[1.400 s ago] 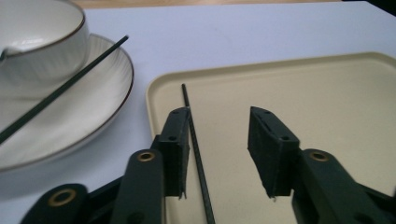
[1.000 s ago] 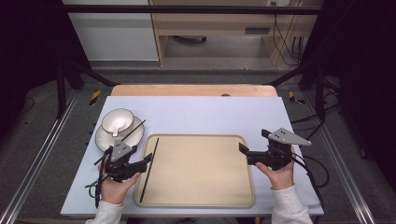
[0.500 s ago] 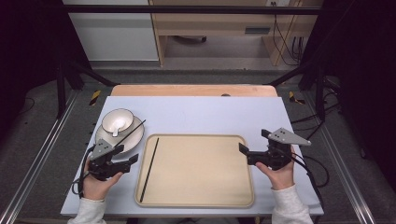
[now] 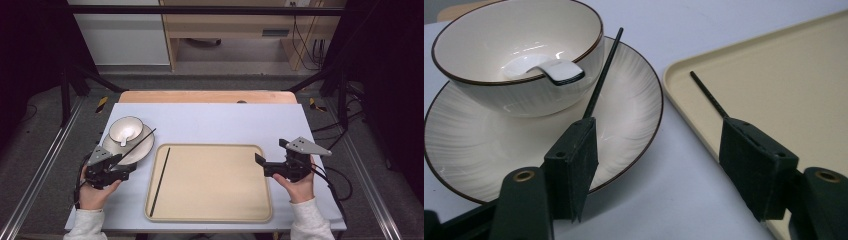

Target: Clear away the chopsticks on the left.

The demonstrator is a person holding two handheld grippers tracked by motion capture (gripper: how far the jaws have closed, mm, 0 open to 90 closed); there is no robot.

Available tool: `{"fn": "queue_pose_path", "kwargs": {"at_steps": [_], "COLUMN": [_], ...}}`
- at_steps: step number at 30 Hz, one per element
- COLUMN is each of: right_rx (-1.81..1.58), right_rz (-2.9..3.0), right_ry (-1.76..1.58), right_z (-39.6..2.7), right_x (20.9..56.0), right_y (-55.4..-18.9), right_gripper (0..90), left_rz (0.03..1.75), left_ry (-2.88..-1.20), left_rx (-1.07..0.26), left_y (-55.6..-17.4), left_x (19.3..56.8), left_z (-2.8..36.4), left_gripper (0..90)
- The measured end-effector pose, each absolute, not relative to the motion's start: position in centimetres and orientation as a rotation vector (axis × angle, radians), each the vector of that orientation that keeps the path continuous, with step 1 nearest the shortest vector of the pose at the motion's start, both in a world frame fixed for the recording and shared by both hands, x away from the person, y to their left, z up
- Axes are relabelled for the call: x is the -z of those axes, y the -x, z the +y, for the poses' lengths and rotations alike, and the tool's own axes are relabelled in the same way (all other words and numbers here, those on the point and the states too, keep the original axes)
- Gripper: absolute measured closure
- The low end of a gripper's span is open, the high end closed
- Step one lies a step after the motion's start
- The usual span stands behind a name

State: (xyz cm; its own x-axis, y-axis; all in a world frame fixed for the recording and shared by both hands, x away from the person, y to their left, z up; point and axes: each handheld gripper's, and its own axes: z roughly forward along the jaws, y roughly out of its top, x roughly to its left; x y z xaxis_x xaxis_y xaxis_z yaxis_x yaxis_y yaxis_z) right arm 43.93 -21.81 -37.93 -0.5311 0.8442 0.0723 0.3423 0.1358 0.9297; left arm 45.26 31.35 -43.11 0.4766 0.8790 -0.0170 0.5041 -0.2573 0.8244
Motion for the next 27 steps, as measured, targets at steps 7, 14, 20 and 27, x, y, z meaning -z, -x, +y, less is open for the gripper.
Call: {"fn": "queue_pose_path", "kwargs": {"at_steps": [7,14,20,27], "right_rx": [-1.380,-1.373,-1.365,-1.363], "right_rz": [1.952,1.957,1.964,1.969], "right_ry": [-1.137,-1.140,-1.146,-1.142], "right_z": [-21.6,-21.5,-21.3,-21.2], "right_x": [38.1,38.2,38.4,38.5], "right_y": [-44.0,-44.1,-44.3,-44.3], "right_gripper": [2.2,2.2,2.2,2.2], "left_rz": [1.169,1.205,1.230,1.246], "left_ry": [-1.957,-1.990,-2.011,-2.026], "left_rx": [-0.606,-0.616,-0.583,-0.578], "left_y": [-47.1,-48.8,-50.0,-50.5], "left_x": [43.3,44.0,44.9,45.4], "left_z": [32.0,32.3,32.7,32.7], "left_gripper": [34.9,40.2,48.6,60.2]}}
